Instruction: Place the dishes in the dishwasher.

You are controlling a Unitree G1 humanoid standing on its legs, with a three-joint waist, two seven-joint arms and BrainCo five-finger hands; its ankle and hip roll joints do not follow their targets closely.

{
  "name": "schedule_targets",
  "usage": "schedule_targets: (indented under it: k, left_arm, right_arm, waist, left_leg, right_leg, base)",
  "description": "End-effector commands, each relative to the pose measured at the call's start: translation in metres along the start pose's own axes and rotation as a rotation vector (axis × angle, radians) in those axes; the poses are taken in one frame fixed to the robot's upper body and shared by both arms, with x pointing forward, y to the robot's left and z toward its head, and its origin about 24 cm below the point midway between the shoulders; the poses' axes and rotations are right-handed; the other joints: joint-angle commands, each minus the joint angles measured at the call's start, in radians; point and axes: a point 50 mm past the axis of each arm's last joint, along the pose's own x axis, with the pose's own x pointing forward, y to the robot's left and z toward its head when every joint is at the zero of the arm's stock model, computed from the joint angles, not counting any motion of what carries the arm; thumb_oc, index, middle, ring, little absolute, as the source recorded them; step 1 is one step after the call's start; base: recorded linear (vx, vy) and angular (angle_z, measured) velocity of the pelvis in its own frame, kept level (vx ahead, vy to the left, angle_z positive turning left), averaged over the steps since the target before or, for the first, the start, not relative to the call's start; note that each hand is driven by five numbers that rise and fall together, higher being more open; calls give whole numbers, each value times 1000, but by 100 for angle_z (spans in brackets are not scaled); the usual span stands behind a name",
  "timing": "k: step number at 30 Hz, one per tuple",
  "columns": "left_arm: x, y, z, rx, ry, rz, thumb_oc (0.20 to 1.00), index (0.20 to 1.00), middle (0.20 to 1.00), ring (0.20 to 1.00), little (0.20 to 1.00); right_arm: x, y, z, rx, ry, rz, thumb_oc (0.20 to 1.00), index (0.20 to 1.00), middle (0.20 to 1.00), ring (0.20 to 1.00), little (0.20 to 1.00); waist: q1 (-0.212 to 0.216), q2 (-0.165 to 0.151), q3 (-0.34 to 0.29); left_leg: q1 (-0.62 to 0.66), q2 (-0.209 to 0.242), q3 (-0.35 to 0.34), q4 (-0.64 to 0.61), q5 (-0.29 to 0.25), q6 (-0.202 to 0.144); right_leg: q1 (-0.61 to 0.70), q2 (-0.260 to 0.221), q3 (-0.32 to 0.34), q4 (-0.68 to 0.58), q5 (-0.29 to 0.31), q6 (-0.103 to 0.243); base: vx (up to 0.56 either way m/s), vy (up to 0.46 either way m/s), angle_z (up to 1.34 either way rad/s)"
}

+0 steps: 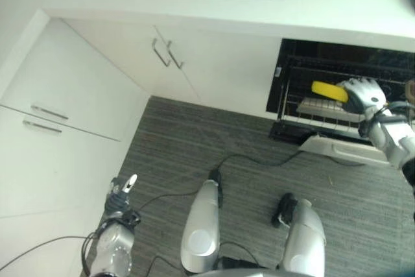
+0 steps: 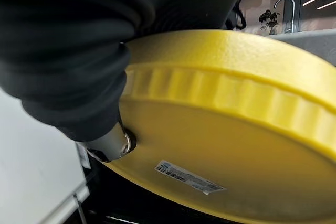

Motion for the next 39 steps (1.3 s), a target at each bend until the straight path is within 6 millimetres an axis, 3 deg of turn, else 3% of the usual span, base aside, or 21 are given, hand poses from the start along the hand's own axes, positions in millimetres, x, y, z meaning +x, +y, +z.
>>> schedule_targets:
  k: [1, 7, 14, 21, 29, 30, 36, 39]
  left_arm:
    - [0, 20, 21, 7, -89, 35, 1000, 1000, 1000, 1000, 1000]
    - [4, 5, 37, -34, -150, -17, 1000, 1000, 1000, 1000, 1000]
    - [6, -5, 48, -59, -181, -49, 1000, 1000, 1000, 1000, 1000]
    - [4, -12, 52, -66, -198, -79, 1000, 1000, 1000, 1000, 1000]
    - [4, -15, 61, -88, -230, -104, 1000, 1000, 1000, 1000, 1000]
    - [4, -16, 60, -88, -226, -106, 1000, 1000, 1000, 1000, 1000]
    - [5, -22, 57, -97, -229, -130, 1000, 1000, 1000, 1000, 1000]
    - [5, -22, 58, -103, -233, -123, 1000, 1000, 1000, 1000, 1000]
  right_arm:
    - [18, -29, 8, 52, 6, -129, 200, 200, 200, 200, 200]
    - [32, -53, -1, 8, 76, -169, 200, 200, 200, 200, 200]
    - [36, -66, -17, 11, 186, -185, 200, 200, 200, 200, 200]
    - [39, -69, -18, -114, 189, -139, 200, 200, 200, 200, 200]
    - [33, -45, -15, -133, 165, -22, 200, 200, 200, 200, 200]
    - [31, -38, -12, -133, 156, 0, 200, 200, 200, 200, 200]
    - [29, -19, -4, -84, 180, 74, 200, 200, 200, 200, 200]
    - [21, 2, -9, 12, 291, 201, 200, 200, 200, 200, 200]
  waist:
    - [29, -28, -65]
    - [53, -27, -37]
    - [69, -15, -23]
    - [85, -7, -22]
    - [88, -4, -22]
    - [86, -5, -22]
    - [83, 7, -22]
    - [79, 14, -22]
  left_leg:
    - [3, 28, -68, -5, 5, -36]
    - [-36, 9, -76, -59, 27, -26]
    - [-76, -13, -84, -91, 44, -18]
    - [-111, -27, -82, -98, 45, -11]
    - [-165, -32, -73, -49, 18, 0]
    - [-163, -32, -72, -23, -17, -3]
    - [-260, -39, -70, 132, -87, 13]
    - [-300, -47, -72, 213, -123, 25]
  right_leg:
    - [61, -23, 73, -134, 63, 102]
    - [9, -19, 69, -148, 61, 102]
    - [-42, -21, 61, -144, 56, 97]
    - [-82, -27, 53, -127, 48, 90]
    - [-137, -41, 48, -66, 25, 79]
    - [-139, -47, 56, -35, -7, 85]
    - [-234, -71, 77, 103, -49, 64]
    - [-277, -80, 98, 174, -69, 56]
  base:
    - [-150, -5, 9]
    - [-114, -21, 5]
    - [-41, -14, 3]
    - [-5, -2, 0]
    - [-3, -8, 2]
    - [31, -29, 1]
    - [-42, 6, -3]
    - [-41, 44, -2]
